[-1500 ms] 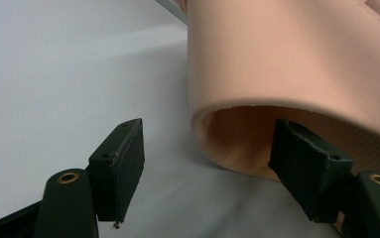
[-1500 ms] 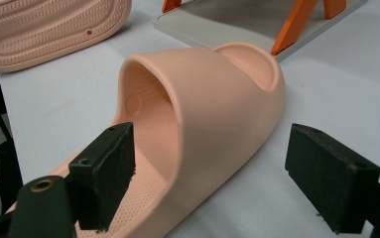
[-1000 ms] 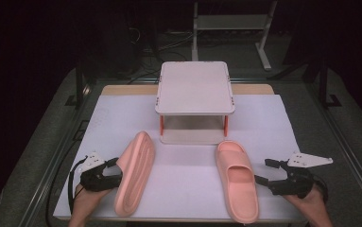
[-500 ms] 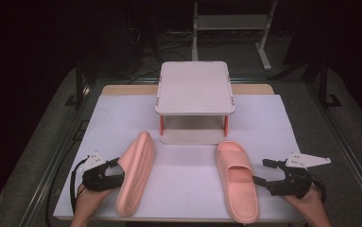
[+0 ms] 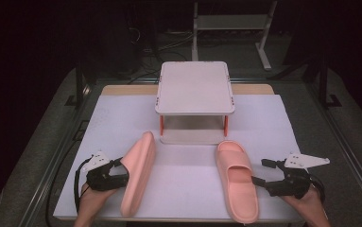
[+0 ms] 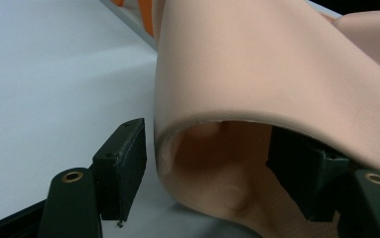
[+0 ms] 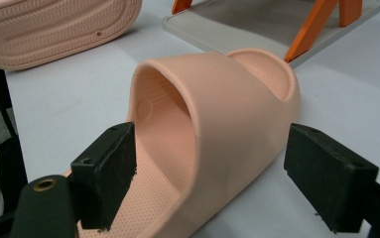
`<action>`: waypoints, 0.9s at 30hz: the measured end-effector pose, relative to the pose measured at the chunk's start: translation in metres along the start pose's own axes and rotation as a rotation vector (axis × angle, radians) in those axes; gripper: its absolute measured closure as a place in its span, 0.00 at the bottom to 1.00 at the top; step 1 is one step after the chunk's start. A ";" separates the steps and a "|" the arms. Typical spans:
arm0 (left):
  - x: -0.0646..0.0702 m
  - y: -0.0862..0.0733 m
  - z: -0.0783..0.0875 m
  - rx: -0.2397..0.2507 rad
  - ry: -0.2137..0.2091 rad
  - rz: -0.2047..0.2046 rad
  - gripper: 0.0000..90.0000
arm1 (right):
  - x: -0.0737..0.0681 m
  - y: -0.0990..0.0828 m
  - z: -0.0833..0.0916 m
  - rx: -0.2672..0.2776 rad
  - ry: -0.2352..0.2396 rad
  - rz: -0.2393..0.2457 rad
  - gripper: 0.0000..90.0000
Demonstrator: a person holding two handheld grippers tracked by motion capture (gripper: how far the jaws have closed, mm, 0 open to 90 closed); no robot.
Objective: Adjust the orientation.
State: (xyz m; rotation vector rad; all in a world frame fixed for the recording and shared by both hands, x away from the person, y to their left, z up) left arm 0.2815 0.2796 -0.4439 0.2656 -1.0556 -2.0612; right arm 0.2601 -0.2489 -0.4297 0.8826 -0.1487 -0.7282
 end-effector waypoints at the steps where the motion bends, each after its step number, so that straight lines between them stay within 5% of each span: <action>1: 0.000 0.000 0.000 0.000 0.000 0.000 0.34 | 0.000 0.000 0.000 -0.001 0.000 0.000 0.22; 11: 0.009 0.007 -0.006 0.015 -0.006 -0.022 0.33 | -0.003 0.002 -0.002 -0.004 0.002 0.008 0.22; 19: 0.012 0.014 -0.009 0.039 0.020 -0.001 0.30 | -0.002 0.001 0.000 0.002 0.002 0.006 0.22; 23: 0.015 0.018 -0.020 0.007 0.040 0.012 0.28 | -0.003 0.002 0.000 0.002 0.010 0.013 0.23; 27: 0.023 0.023 -0.028 -0.006 0.004 -0.015 0.26 | -0.004 0.002 0.002 0.016 0.019 0.015 0.24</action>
Point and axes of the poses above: each handheld gripper's, and its own axes: z roughly backward along the jaws, y roughly out of its top, x roughly to its right, the point moved 2 cm from there along -z, roughly forward along the jaws, and after that the axes turned 11 degrees about -x, right-handed, at the moved point
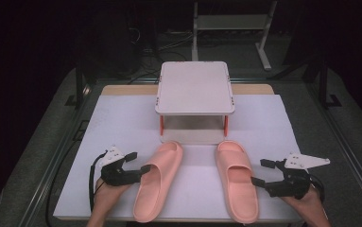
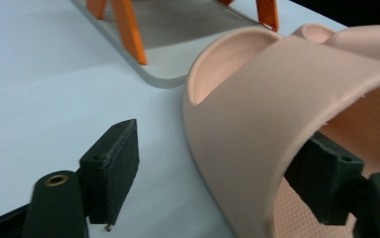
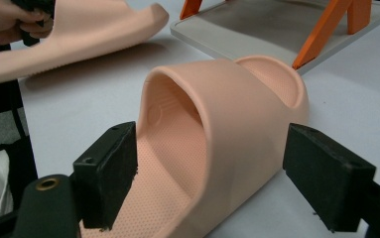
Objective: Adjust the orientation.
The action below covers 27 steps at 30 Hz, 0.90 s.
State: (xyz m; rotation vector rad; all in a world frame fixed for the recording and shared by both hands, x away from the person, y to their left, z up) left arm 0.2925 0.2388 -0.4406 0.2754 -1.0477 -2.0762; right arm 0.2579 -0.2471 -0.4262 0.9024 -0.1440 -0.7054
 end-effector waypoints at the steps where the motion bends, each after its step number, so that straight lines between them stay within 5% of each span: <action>1: 0.003 0.001 -0.001 -0.018 -0.034 -0.003 0.26 | 0.000 0.000 0.001 -0.003 -0.003 0.010 0.26; 5: 0.010 0.002 -0.005 -0.067 -0.098 -0.030 0.26 | 0.000 0.000 0.001 -0.008 0.002 0.004 0.26; 13: 0.017 0.004 -0.003 -0.069 -0.111 -0.073 0.33 | 0.001 0.001 -0.002 -0.026 -0.015 -0.002 0.28; 27: 0.028 0.004 -0.011 -0.121 -0.055 -0.177 0.47 | -0.004 0.005 -0.021 -0.098 -0.084 0.020 0.44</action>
Point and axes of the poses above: each handheld gripper's, and its own axes: z roughly backward along the jaws, y roughly out of its top, x roughly to its right, the point moved 2 cm from there along -z, roughly forward along the jaws, and after that the axes turned 11 degrees about -x, right-handed, at the moved point
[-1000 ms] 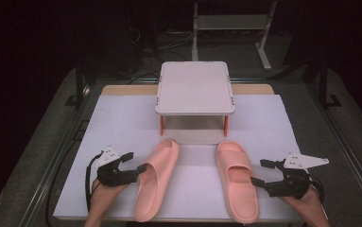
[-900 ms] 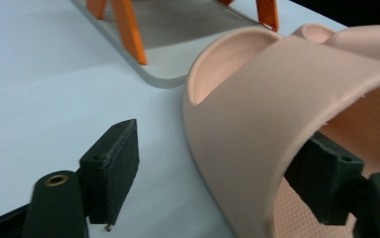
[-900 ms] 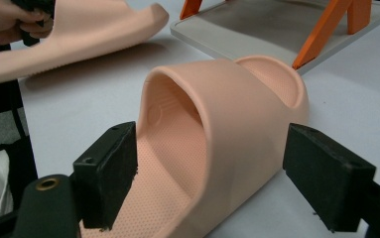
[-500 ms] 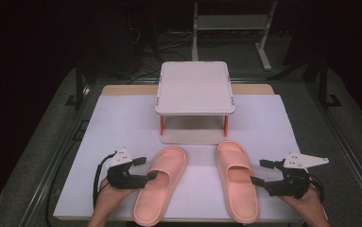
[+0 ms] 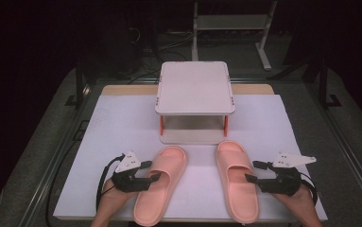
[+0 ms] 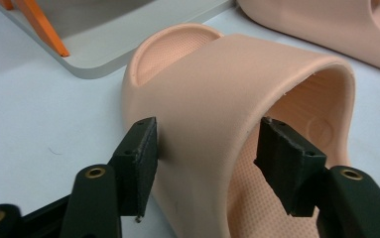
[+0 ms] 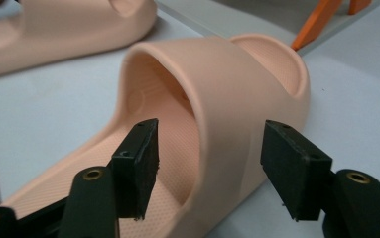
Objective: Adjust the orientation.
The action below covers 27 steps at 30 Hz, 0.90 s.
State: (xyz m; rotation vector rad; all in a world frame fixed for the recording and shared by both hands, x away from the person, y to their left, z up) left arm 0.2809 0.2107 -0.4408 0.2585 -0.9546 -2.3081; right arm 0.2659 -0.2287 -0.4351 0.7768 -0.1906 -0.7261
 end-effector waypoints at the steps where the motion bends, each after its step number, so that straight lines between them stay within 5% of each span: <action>1: 0.000 0.000 0.000 -0.009 0.004 -0.002 0.47 | -0.001 0.000 -0.002 -0.010 -0.012 0.004 0.45; 19: -0.002 -0.002 -0.008 -0.054 0.072 -0.012 0.54 | 0.000 0.001 -0.016 -0.054 -0.120 0.012 0.59; 27: -0.003 -0.002 -0.006 -0.042 0.100 -0.026 0.68 | 0.000 0.001 -0.014 -0.042 -0.153 0.013 0.69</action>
Point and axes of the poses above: each handheld gripper's, and its own axes: z roughly backward along the jaws, y roughly out of its top, x roughly to its right, the point moved 2 cm from there along -z, roughly forward along the jaws, and after that the axes turned 11 degrees about -x, right-handed, at the moved point
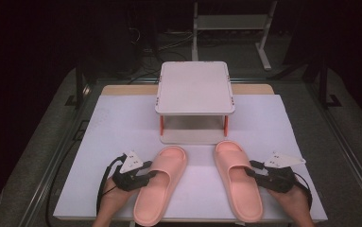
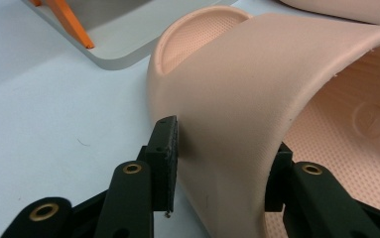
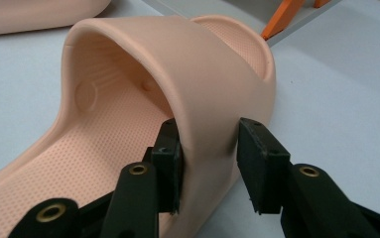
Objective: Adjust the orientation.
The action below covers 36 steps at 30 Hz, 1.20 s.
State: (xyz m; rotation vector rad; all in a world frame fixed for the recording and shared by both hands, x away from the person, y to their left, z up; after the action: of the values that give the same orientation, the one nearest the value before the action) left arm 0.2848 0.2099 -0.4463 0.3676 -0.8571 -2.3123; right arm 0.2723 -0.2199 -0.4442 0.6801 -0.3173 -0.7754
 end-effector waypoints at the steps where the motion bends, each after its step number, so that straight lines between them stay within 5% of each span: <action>1: 0.000 0.000 0.000 -0.002 0.006 -0.002 0.68 | 0.000 0.000 0.000 0.000 0.000 0.000 0.69; 22: -0.011 -0.004 0.011 0.012 0.050 0.053 0.90 | 0.015 -0.005 0.005 0.008 -0.008 -0.052 0.90; 36: -0.022 -0.002 0.051 0.136 0.065 0.114 0.91 | 0.019 -0.009 0.023 0.081 0.050 -0.098 0.93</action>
State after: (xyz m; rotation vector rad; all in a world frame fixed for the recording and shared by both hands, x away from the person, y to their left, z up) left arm 0.2771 0.2499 -0.4092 0.4382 -0.9799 -2.1322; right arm 0.2689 -0.2491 -0.4330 0.7947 -0.2726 -0.8403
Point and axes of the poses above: each handheld gripper's, and its own axes: z roughly backward along the jaws, y roughly out of its top, x roughly to its right, the point moved 2 cm from there along -z, roughly forward along the jaws, and after that the axes turned 11 degrees about -x, right-handed, at the moved point
